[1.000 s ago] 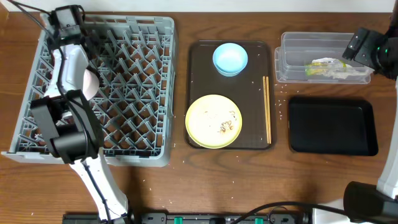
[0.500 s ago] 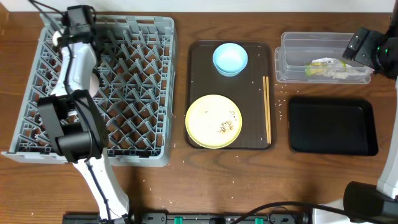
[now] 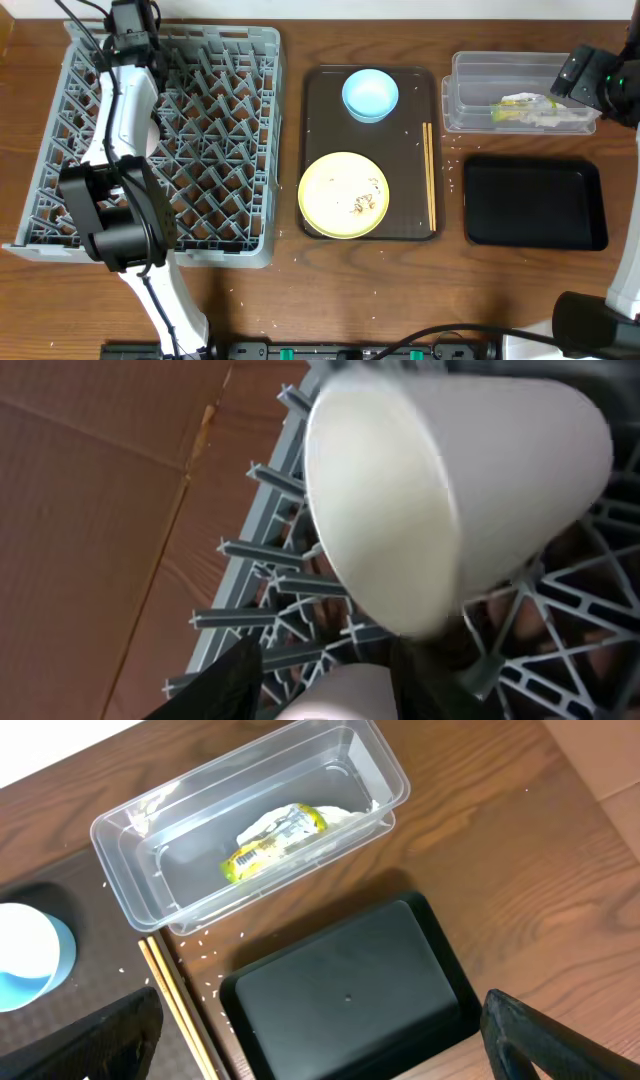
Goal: Sort waste into correct bins and load items into the dishwasher
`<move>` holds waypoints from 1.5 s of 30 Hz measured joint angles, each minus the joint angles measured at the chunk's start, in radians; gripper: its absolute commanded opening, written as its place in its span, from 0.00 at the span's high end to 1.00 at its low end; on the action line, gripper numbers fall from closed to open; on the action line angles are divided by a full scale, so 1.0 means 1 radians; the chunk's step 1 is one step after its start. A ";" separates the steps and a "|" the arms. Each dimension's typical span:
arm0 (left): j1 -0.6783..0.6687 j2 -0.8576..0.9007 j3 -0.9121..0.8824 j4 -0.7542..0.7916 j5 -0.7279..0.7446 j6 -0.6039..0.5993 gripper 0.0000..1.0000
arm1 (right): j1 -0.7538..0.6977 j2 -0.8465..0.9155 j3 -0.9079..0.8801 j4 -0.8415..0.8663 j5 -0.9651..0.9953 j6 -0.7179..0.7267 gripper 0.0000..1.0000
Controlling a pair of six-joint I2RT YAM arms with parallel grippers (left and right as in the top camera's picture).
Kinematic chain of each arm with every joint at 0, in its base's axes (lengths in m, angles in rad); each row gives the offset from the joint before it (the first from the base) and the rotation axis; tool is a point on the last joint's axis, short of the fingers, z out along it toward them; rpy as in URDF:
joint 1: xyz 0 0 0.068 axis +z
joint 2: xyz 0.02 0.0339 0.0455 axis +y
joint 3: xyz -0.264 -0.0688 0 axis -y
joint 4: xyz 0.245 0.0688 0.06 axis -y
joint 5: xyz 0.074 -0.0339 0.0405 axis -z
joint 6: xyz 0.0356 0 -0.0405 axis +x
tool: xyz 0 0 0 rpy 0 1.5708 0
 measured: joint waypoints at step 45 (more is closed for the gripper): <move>0.222 -0.003 0.005 0.219 1.003 -0.376 0.52 | 0.000 0.000 0.000 0.035 0.000 -0.003 0.01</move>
